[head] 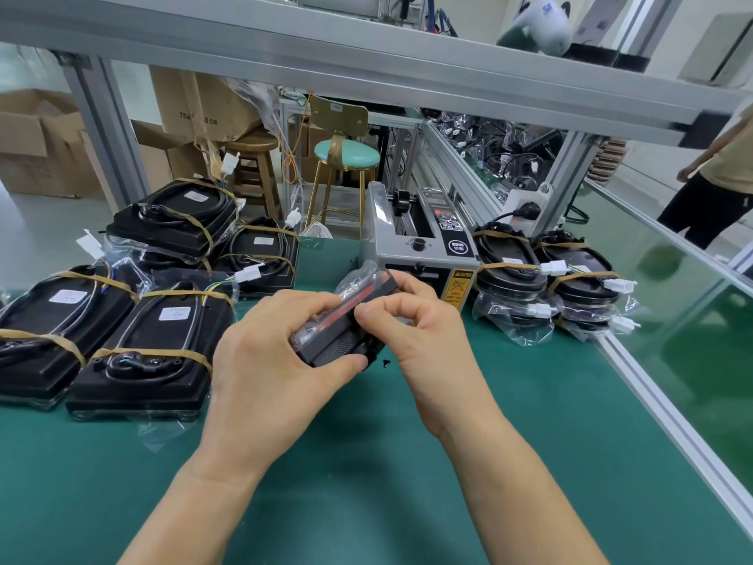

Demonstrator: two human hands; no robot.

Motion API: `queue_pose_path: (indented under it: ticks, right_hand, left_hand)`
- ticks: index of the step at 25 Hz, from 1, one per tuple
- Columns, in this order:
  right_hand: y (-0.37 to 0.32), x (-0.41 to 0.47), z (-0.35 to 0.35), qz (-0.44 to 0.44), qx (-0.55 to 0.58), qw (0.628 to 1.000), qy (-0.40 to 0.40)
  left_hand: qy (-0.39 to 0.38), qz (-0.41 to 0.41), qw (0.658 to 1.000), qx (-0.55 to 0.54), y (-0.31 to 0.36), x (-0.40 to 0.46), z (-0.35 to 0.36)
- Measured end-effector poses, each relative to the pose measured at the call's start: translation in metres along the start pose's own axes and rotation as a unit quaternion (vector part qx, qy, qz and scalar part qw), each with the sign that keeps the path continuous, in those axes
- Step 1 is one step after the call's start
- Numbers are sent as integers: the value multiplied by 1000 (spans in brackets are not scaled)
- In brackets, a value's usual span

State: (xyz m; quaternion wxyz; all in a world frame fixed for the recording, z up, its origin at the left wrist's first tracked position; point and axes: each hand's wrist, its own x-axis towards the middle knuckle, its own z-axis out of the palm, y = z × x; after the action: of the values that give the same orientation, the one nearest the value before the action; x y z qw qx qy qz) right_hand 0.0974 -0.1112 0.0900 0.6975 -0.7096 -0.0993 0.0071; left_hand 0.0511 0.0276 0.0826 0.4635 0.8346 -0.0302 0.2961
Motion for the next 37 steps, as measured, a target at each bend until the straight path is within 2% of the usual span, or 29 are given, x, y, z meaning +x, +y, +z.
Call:
queue_pose_path:
  ticks: [7, 11, 14, 17, 20, 21, 23, 24, 26, 27, 29, 31, 33, 35, 37]
  right_hand:
    - [9, -1, 7, -35, -39, 997, 56]
    - [16, 2, 6, 19, 62, 994, 85]
    - [16, 4, 6, 14, 38, 998, 56]
    - [18, 6, 10, 10, 68, 997, 42]
    - [21, 8, 9, -38, -42, 998, 0]
    - [21, 11, 4, -39, -46, 998, 3]
    - [20, 16, -14, -30, -36, 998, -30]
    - [20, 17, -24, -18, -51, 995, -85]
    - [25, 14, -36, 13, -131, 967, -217]
    - [27, 11, -39, 10, -167, 953, -253]
    - [26, 6, -39, -10, -227, 945, -236]
    - [21, 7, -41, -44, -325, 929, -169]
    - [20, 13, -42, -114, -472, 865, -130]
    - [21, 18, -35, -175, -560, 800, -124]
    - [26, 24, -25, -204, -568, 787, -130]
  left_hand:
    - [-1, 13, 1000, 6, 1, 0, 0]
    - [-7, 7, 1000, 13, 0, -1, -2]
    - [-8, 9, 1000, 6, -1, -1, -4]
    - [-10, 15, 1000, -15, -3, 3, -7]
    - [-22, 12, 998, -60, -10, 6, -15]
    - [-23, 7, 997, -78, -16, 7, -19]
    - [-4, -27, 987, -157, -32, 7, -27]
    - [6, -52, 972, -229, -41, 5, -30]
    - [-6, -98, 932, -350, -55, -1, -27]
    - [-26, -113, 915, -387, -58, -5, -24]
    - [-86, -130, 898, -411, -61, -7, -25]
    - [-134, -108, 929, -328, -62, -3, -35]
    - [-145, -40, 973, -173, -61, 4, -45]
    - [-180, 6, 977, -117, -60, 6, -39]
    - [-197, -38, 966, -165, -60, 1, -28]
